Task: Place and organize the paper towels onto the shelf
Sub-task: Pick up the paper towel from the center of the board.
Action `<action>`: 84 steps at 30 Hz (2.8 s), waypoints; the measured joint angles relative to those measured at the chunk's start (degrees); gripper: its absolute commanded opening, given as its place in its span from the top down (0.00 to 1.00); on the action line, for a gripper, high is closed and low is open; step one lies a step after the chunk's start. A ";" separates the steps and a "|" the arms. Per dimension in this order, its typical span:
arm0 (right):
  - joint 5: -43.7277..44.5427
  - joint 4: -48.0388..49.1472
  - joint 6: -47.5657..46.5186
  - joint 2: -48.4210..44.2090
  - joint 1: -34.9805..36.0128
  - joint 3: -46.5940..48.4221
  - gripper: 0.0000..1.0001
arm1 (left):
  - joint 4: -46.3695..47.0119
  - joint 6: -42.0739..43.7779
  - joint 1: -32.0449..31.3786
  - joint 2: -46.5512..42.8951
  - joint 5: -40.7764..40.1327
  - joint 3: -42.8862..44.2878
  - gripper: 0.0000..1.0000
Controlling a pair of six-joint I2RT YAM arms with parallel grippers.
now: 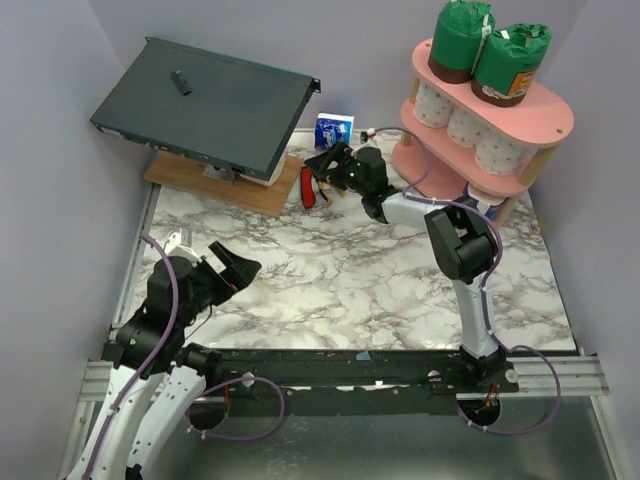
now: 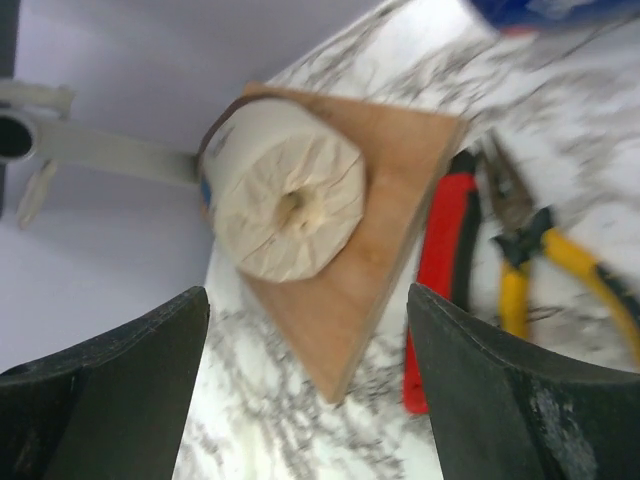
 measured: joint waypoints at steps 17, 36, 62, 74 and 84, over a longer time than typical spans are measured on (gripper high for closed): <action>-2.19 5.95 14.10 11.65 4.39 10.75 0.21 | -8.50 -2.01 0.04 -12.48 -6.47 -3.13 0.07; -3.02 -1.44 16.76 24.70 7.85 33.64 0.08 | -9.42 -2.58 0.04 -13.31 -7.52 -3.28 0.06; 1.42 -3.50 13.27 31.17 8.52 38.84 0.08 | -10.16 -2.08 0.04 -13.88 -7.76 -3.87 0.06; 4.24 0.76 7.93 25.88 8.63 30.05 0.05 | -10.19 -1.42 0.04 -13.86 -8.13 -3.87 0.06; 4.52 0.48 5.05 25.09 8.63 37.03 0.04 | -10.16 -1.42 0.04 -13.86 -8.20 -3.87 0.06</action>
